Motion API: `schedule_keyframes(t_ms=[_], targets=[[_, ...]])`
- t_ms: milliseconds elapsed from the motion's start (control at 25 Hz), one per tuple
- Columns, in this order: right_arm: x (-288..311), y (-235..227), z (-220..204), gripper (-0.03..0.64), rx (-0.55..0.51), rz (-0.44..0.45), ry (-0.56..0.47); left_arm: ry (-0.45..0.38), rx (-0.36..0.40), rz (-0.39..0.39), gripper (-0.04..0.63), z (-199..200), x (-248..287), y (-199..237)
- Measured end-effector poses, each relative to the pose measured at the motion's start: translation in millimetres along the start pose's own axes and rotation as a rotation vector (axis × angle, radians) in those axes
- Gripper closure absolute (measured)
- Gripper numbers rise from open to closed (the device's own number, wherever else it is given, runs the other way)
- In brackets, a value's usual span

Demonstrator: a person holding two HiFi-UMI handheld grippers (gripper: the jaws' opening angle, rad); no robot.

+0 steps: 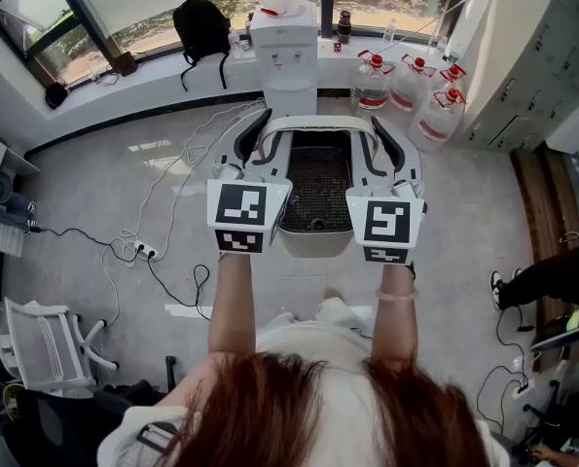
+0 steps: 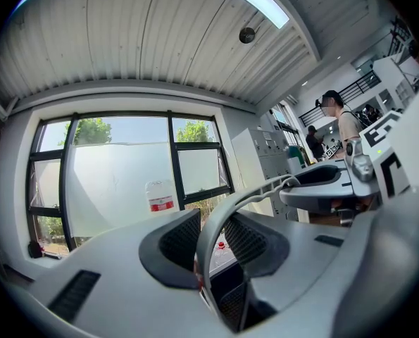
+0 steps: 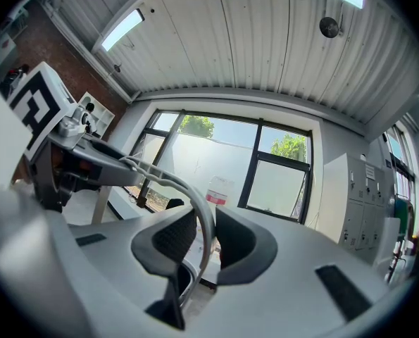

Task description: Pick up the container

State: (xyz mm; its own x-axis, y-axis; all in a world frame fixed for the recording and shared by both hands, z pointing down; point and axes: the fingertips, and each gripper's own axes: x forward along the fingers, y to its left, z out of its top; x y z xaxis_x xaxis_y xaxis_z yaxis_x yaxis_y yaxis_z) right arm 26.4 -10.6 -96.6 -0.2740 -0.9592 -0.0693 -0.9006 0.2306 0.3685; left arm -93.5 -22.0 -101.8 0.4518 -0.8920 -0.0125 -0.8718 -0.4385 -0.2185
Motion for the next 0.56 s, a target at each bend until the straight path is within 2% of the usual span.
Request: schedule_keyframes(t_ms=[560], targets=[[6.5,-11.2,-7.7,0.520,-0.012,-0.004,-0.002,-0.005,-0.006,-0.004,0.485,-2.5,14.6,-5.6]])
